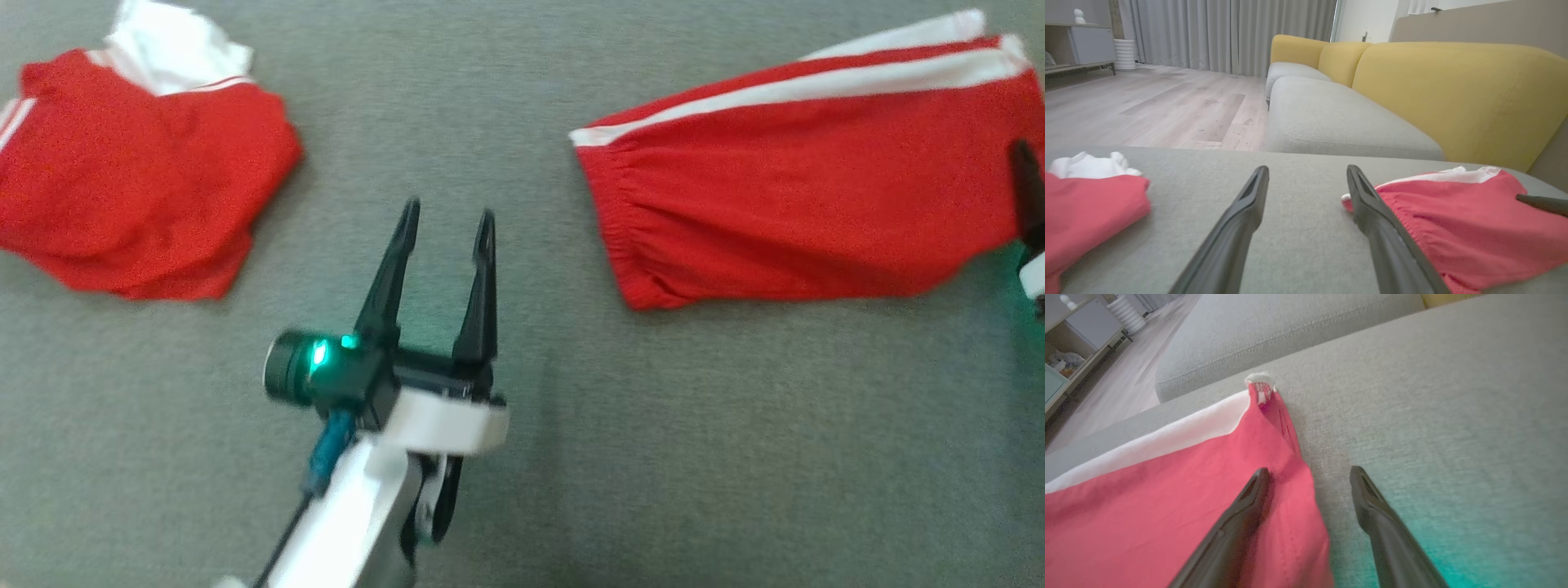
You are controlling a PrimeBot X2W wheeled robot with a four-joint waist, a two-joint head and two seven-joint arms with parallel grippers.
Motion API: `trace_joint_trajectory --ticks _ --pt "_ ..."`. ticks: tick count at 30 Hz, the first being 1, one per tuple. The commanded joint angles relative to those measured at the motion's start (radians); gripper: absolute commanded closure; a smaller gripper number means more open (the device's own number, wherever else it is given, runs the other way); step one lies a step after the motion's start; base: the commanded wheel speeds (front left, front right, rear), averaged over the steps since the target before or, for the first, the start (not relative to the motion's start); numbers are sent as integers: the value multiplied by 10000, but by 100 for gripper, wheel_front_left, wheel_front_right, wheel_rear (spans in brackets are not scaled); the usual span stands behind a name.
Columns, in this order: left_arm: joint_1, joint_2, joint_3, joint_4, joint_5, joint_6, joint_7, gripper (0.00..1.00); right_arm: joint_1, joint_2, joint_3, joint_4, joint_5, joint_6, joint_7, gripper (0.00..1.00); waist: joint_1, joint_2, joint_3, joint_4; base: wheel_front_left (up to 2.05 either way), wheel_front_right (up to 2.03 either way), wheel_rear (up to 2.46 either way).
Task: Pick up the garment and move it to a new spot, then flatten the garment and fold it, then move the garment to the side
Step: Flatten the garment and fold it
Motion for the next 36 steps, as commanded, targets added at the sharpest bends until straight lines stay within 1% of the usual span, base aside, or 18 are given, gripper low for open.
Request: trace_joint_trajectory --ticks 1,2,3,4,5,6,8,13,16,21,24,26,31,36 --pt "196 5 454 -368 388 -44 -47 0 230 -116 105 118 160 -7 140 0 2 0 -123 339 0 0 0" --pt "344 -8 540 -421 607 -44 -47 0 235 -82 153 277 209 -7 261 0 2 0 -133 432 0 0 0" --pt "491 -22 629 -463 764 -43 -47 0 244 -42 201 416 268 -7 383 9 2 0 -141 511 0 0 0" --pt "628 -37 726 -501 860 -44 -48 0 264 4 265 497 335 -7 520 54 2 0 -158 577 0 0 0" --pt "739 -49 815 -546 957 -49 -48 0 280 41 334 511 394 -7 629 95 2 0 -181 616 0 0 0" --pt "841 -58 895 -579 1079 -50 -48 0 299 68 389 516 465 -7 721 100 2 0 -208 637 0 0 0" --pt "1040 -73 1049 -626 1251 -64 -48 0 309 84 444 526 571 -7 741 100 2 0 -292 608 0 0 0" --pt "1429 -94 1396 -652 1422 -155 -48 0 242 42 531 805 450 -7 90 100 2 0 -554 171 0 0 0" --pt "1537 -101 1566 -648 1488 -237 -48 0 330 -167 836 952 105 -7 -183 100 2 0 -690 -233 0 0 0" --pt "1593 -105 1794 -614 1586 -386 -49 0 647 -520 871 1031 240 -7 -446 100 2 0 -871 -904 0 0 0" --pt "1589 -106 1849 -585 1570 -431 -49 0 726 -662 768 1001 373 -7 -671 100 2 0 -929 -1183 0 0 0" --pt "1584 -106 1849 -582 1563 -440 -49 0 754 -715 722 943 417 -7 -768 100 2 0 -943 -1249 0 0 0" --pt "1594 -107 1827 -520 1499 -469 -49 0 695 -862 625 241 258 -7 -1212 100 2 0 -1036 -1472 0 0 0" --pt "1653 -107 1795 -367 1457 -510 -49 0 545 -707 407 -937 -302 -7 -1377 100 2 0 -1228 -1495 0 0 0"
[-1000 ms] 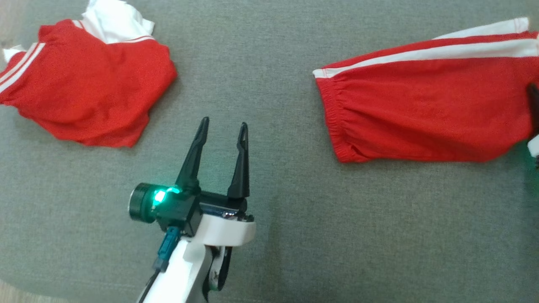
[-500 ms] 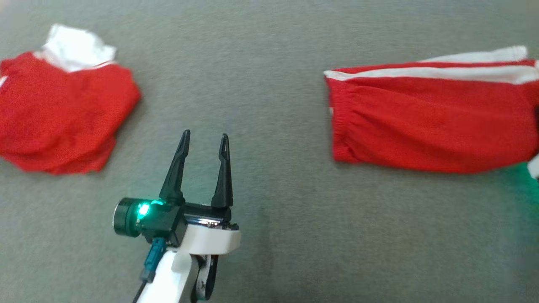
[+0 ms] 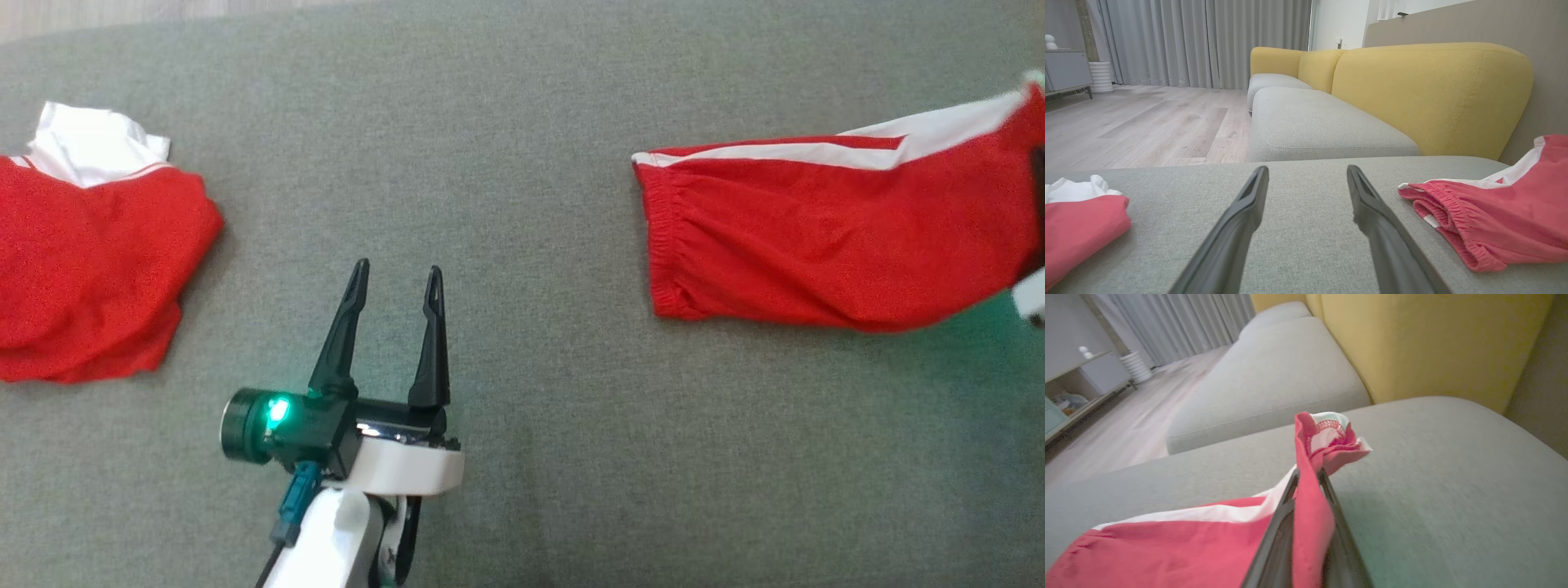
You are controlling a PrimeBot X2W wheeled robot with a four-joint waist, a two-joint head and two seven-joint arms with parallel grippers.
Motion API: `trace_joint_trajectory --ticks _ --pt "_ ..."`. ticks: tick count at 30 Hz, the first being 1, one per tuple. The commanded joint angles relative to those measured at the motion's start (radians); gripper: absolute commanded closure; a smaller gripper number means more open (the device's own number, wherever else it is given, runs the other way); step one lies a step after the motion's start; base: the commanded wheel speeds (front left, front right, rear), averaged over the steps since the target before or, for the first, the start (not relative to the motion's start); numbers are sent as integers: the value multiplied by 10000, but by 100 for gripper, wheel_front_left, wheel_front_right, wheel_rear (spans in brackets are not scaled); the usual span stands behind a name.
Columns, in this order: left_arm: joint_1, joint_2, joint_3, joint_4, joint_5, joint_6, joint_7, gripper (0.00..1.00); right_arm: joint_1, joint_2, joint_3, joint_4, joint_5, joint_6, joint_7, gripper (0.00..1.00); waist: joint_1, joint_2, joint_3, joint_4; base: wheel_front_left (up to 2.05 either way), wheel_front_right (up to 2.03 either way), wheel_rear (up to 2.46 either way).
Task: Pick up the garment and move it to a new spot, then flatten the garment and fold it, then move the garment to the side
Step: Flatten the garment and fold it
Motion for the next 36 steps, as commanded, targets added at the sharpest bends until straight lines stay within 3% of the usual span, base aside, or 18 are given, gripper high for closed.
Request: trace_joint_trajectory --ticks 1,8,15,16,17,22,31,36 --pt "53 -12 297 -245 -45 -18 -51 0 -56 -273 -81 -338 -226 -7 -130 100 0 -1 -71 28 0 0 0" --pt "248 -12 367 -150 -143 -47 -51 0 294 727 -772 -2441 -2397 -7 -140 100 0 -1 -366 209 0 0 0" --pt "393 -12 333 -231 -237 34 -51 0 1245 2710 -400 -3327 -4200 -7 146 100 0 -1 -479 486 0 0 0" --pt "406 -12 331 -243 -253 32 -51 0 1406 3002 -374 -3245 -4497 -7 196 57 0 -1 -478 524 0 0 0" --pt "409 -12 315 -250 -264 21 -51 0 1579 3319 -393 -3162 -4763 -7 191 0 0 -1 -485 586 0 0 0" --pt "527 -12 336 -329 -317 63 -51 0 2609 4539 -1030 -3481 -5598 -7 -66 0 0 -1 -694 772 0 0 0" --pt "1616 -12 707 -511 -204 155 -51 0 5260 4939 -3952 -5074 -7873 -7 -140 0 0 -1 -1972 582 0 0 0" --pt "2468 -12 947 -665 144 131 -51 0 6570 5409 -5322 -5651 -8379 -7 -141 0 0 -1 -2633 449 0 0 0"
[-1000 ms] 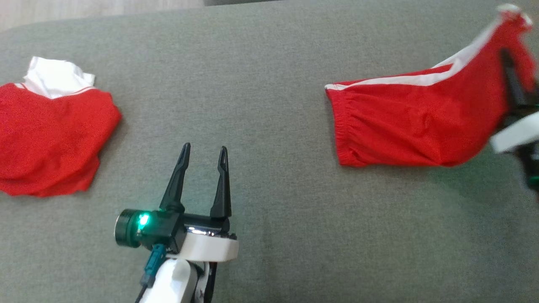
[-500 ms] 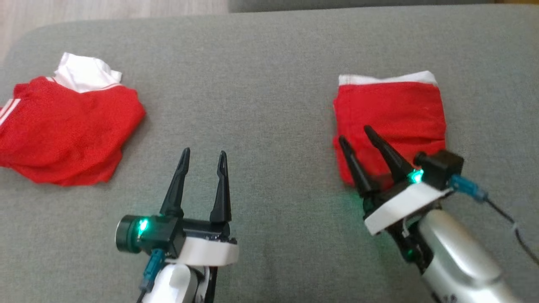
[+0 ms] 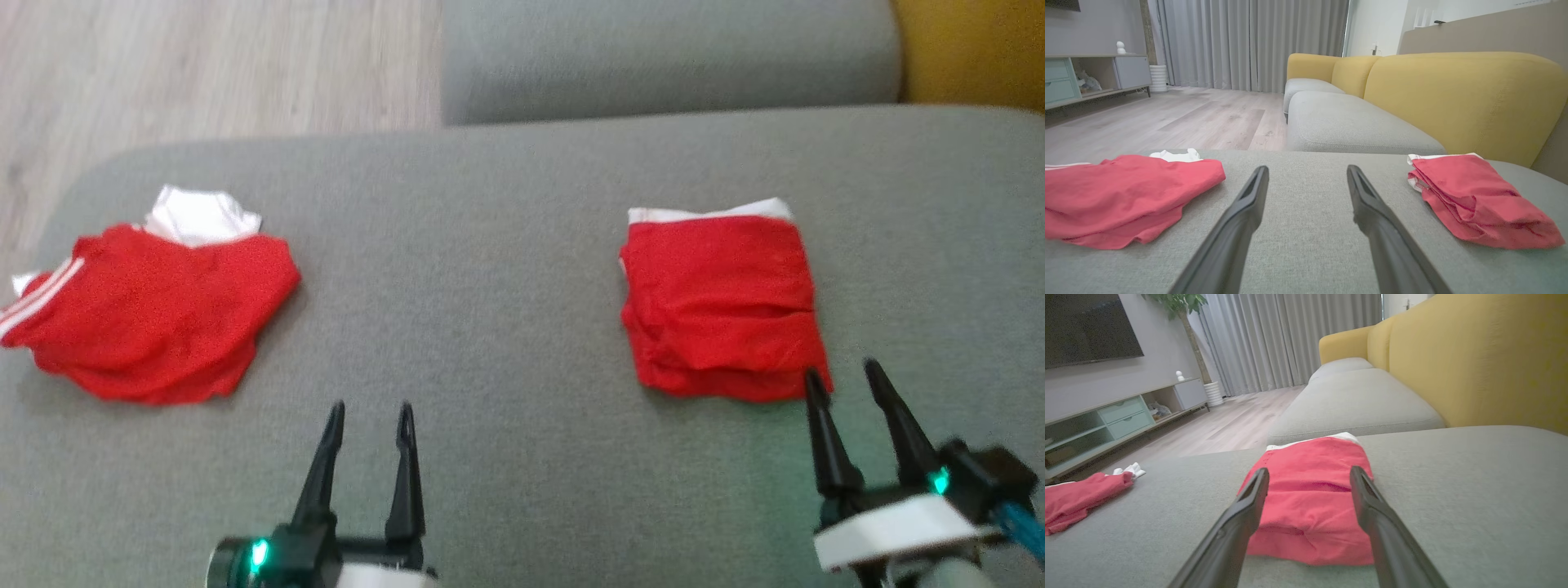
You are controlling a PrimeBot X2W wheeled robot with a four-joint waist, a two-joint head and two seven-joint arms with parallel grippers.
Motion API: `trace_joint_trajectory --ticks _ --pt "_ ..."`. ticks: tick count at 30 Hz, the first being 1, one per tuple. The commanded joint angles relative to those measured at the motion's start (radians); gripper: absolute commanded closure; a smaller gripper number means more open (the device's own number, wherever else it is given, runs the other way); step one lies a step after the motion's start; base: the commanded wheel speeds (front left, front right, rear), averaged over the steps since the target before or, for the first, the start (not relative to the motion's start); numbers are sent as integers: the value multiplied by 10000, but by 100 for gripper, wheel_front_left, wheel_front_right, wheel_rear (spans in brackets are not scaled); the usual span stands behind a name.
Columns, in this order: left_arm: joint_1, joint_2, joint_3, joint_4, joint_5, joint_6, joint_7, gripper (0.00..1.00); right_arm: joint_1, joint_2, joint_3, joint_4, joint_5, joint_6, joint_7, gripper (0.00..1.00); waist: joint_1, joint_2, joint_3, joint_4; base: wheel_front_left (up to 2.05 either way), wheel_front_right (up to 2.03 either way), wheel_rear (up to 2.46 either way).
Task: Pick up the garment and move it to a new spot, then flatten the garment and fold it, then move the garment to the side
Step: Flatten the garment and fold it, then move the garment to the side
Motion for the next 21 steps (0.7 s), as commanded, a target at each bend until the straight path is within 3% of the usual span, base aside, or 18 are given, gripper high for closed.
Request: trace_joint_trajectory --ticks 1,21 --pt "-155 -26 405 -375 52 34 -51 0 -151 -1 51 -397 -122 -7 -134 0 2 -1 -321 -124 0 0 0" --pt "977 -26 867 -239 200 34 -51 0 860 297 -197 -466 -1363 -7 -135 0 2 -1 -898 -206 0 0 0"
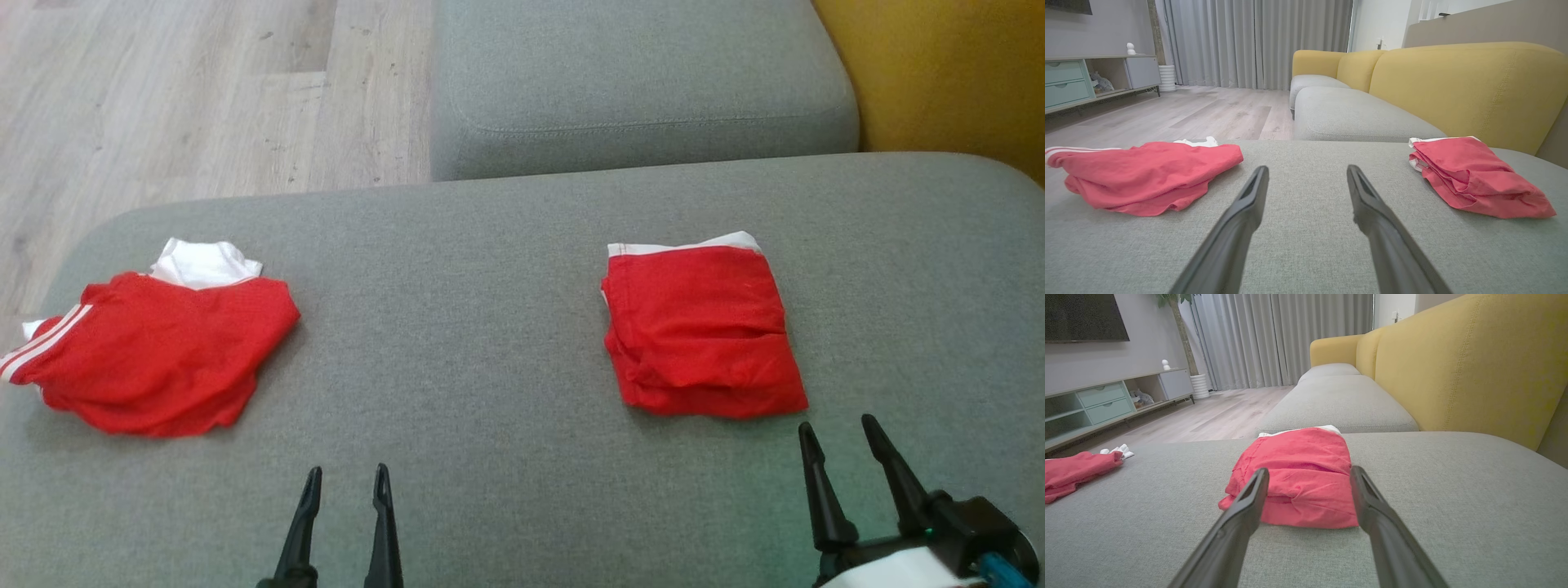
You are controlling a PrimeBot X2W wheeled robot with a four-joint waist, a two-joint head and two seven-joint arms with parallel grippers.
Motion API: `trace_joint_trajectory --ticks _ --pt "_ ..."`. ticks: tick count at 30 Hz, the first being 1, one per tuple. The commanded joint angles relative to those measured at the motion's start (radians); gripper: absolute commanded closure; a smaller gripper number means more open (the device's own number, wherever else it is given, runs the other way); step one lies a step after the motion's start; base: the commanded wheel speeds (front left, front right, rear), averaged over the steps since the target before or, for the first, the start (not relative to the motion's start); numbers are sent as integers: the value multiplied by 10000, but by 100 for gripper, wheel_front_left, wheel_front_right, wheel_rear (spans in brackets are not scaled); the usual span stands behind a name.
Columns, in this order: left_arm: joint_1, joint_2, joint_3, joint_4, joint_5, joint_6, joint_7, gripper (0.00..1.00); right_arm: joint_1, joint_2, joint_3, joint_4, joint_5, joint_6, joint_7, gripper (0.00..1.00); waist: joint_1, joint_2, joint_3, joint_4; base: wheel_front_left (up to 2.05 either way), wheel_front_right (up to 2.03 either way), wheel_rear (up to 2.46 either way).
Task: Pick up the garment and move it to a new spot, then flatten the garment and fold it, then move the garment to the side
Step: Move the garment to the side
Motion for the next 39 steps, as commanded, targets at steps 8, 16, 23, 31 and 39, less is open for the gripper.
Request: trace_joint_trajectory --ticks 8,16,23,31,39 --pt "-333 -37 353 -321 80 62 -51 0 -307 -71 241 -321 -113 -7 -135 0 1 0 124 66 0 0 0" --pt "-336 -37 378 -342 73 126 -51 0 -335 -105 251 -271 -133 -7 -135 0 1 0 174 75 0 0 0" --pt "-320 -37 384 -384 96 128 -51 0 -375 -144 345 -216 -151 -7 -135 0 1 0 191 34 0 0 0" --pt "-419 -37 267 -414 52 98 -51 0 -541 -222 186 -93 -265 -7 -135 0 1 0 367 -2 0 0 0" --pt "-903 -38 -39 -830 162 342 -51 0 -1694 -639 -120 610 -87 -7 -135 0 1 0 1175 2 0 0 0"
